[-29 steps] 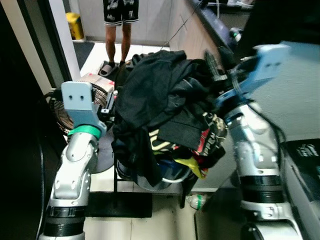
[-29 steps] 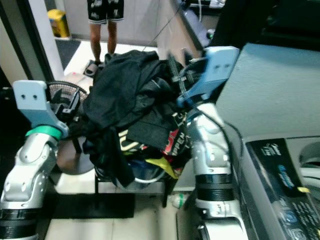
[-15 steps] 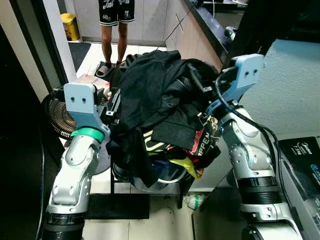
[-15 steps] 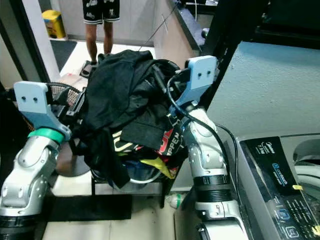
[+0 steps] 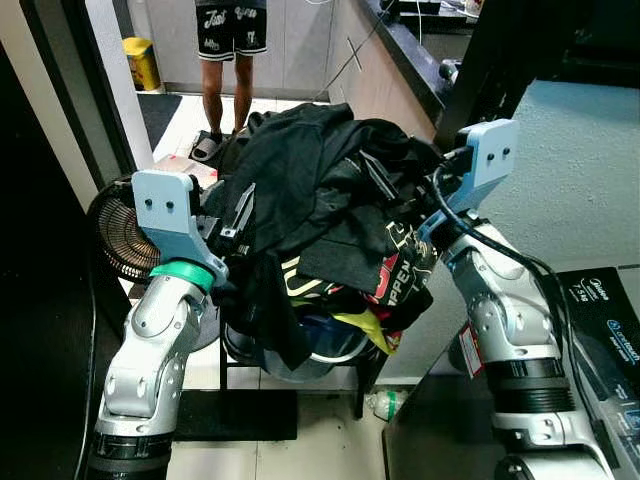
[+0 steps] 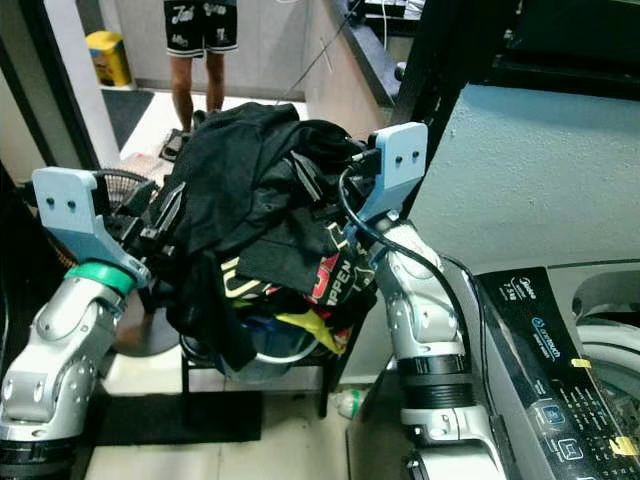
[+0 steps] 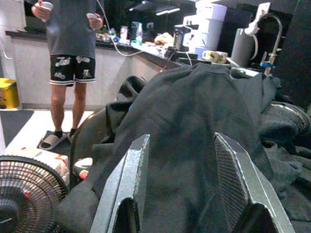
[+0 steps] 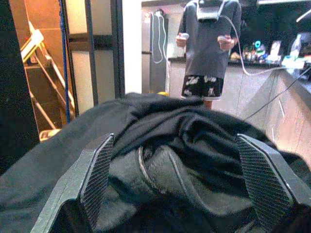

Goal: Clothes washing

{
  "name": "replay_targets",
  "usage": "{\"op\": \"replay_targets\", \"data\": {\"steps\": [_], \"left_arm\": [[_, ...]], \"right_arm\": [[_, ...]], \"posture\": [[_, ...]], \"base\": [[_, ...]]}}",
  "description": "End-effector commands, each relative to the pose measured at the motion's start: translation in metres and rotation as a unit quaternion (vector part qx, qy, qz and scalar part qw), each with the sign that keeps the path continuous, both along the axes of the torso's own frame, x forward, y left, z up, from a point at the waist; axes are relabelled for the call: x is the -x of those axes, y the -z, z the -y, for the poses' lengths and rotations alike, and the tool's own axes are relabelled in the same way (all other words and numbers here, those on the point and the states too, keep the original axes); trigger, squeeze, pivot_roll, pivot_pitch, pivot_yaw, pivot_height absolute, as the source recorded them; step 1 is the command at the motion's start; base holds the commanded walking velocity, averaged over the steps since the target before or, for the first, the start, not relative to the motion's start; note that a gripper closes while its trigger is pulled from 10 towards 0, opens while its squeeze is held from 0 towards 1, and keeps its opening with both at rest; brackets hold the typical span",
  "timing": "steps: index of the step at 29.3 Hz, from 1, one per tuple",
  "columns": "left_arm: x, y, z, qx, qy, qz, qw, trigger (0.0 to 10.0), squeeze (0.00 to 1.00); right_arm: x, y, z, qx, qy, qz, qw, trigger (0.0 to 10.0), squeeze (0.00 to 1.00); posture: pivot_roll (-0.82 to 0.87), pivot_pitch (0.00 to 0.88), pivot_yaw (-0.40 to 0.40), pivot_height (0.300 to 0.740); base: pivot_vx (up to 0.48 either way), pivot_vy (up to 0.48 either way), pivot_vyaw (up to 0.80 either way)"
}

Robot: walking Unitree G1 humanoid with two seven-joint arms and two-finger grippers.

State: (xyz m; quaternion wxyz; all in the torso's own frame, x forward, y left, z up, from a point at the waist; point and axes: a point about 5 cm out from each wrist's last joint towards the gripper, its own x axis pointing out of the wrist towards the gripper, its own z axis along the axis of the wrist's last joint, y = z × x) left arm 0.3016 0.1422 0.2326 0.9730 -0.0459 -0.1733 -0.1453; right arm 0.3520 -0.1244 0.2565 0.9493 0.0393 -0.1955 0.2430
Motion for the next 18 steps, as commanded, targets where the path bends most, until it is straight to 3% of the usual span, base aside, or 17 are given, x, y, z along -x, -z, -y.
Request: {"op": "replay_targets", "data": {"steps": [1, 10, 11, 12, 13, 18], "left_arm": [[0.003, 0.002, 0.003, -0.005, 0.012, -0.005, 1.0, 10.0, 0.0], [0.008, 0.005, 0.007, -0.007, 0.024, -0.016, 1.0, 10.0, 0.0], [0.009, 0.005, 0.008, -0.007, 0.026, -0.017, 0.999, 10.0, 0.0], [0.009, 0.005, 0.008, -0.008, 0.028, -0.018, 0.999, 10.0, 0.0], [0.01, 0.005, 0.008, -0.007, 0.029, -0.019, 0.999, 10.0, 0.0], [0.011, 0.005, 0.009, -0.006, 0.032, -0.02, 0.999, 10.0, 0.0]], "right_arm": [[-0.004, 0.005, -0.001, 0.001, 0.004, -0.008, 1.0, 10.0, 1.0], [-0.013, 0.016, -0.011, 0.018, -0.001, -0.038, 0.999, 10.0, 1.0], [-0.013, 0.016, -0.013, 0.021, -0.008, -0.04, 0.999, 10.0, 0.51], [-0.012, 0.017, -0.015, 0.022, -0.013, -0.041, 0.999, 10.0, 0.51], [-0.011, 0.017, -0.017, 0.023, -0.018, -0.043, 0.999, 10.0, 0.0], [-0.008, 0.016, -0.02, 0.018, -0.028, -0.041, 0.999, 10.0, 0.0]], "posture": [[0.03, 0.043, -0.006, 0.74], [0.04, 0.064, -0.005, 0.74], [0.05, 0.086, -0.007, 0.74], [0.05, 0.086, -0.007, 0.74], [0.05, 0.086, -0.007, 0.74], [0.05, 0.093, -0.007, 0.74]], "base": [[0.0, 0.0, 0.0], [0.0, 0.0, 0.0], [0.0, 0.0, 0.0], [0.0, 0.0, 0.0], [0.0, 0.0, 0.0], [0.0, 0.0, 0.0]]}}
